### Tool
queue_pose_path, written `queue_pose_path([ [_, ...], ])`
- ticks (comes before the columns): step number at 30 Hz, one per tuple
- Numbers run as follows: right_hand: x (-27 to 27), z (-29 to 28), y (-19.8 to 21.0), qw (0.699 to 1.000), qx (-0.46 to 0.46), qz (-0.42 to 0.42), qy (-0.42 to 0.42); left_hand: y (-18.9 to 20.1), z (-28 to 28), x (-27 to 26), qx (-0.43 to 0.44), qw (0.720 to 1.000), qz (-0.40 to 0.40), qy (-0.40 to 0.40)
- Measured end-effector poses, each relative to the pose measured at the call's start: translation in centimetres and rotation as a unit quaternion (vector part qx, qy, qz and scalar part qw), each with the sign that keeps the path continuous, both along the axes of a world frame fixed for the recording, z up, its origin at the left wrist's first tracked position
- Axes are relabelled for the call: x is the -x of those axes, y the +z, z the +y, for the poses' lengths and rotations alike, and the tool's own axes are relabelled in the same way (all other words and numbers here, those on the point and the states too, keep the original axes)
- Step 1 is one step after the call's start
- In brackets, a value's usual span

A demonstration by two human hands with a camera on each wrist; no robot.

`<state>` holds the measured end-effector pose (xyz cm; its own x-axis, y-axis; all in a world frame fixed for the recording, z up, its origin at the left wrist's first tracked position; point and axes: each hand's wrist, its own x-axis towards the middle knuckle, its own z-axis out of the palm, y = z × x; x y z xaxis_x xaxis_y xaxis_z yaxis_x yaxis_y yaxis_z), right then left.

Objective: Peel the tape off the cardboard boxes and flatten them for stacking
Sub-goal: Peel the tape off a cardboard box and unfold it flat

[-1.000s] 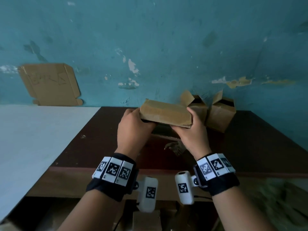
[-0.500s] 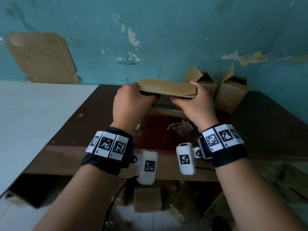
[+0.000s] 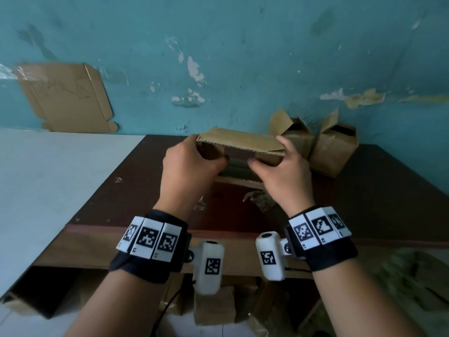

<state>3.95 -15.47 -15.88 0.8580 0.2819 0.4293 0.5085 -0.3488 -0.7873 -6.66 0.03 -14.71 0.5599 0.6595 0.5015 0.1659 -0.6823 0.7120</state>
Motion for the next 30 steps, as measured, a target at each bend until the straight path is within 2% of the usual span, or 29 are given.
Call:
queue_pose_path([
  [5, -0.4, -0.3, -0.1, 1.000, -0.002, -0.005, -0.001, 0.4, -0.1, 0.6, -0.019, 0.999, 0.008, -0.042],
  [12, -2.0, -0.5, -0.8, 1.000, -0.004, 0.000, 0.009, 0.7, 0.0, 1.4, 0.009, 0.988, -0.013, -0.153],
  [20, -2.1, -0.6, -0.7, 0.999, -0.041, 0.010, 0.023, 0.3, 0.2, 1.4, 0.049, 0.986, -0.047, -0.153],
  [25, -1.9, -0.8, -0.4, 0.998, -0.048, 0.024, 0.038, 0.5, 0.3, 1.7, 0.061, 0.982, -0.031, -0.178],
  [30, -1.6, -1.3, 0.1, 0.994, -0.047, 0.044, 0.092, 0.6, 0.4, 1.9, 0.061, 0.980, -0.045, -0.185],
])
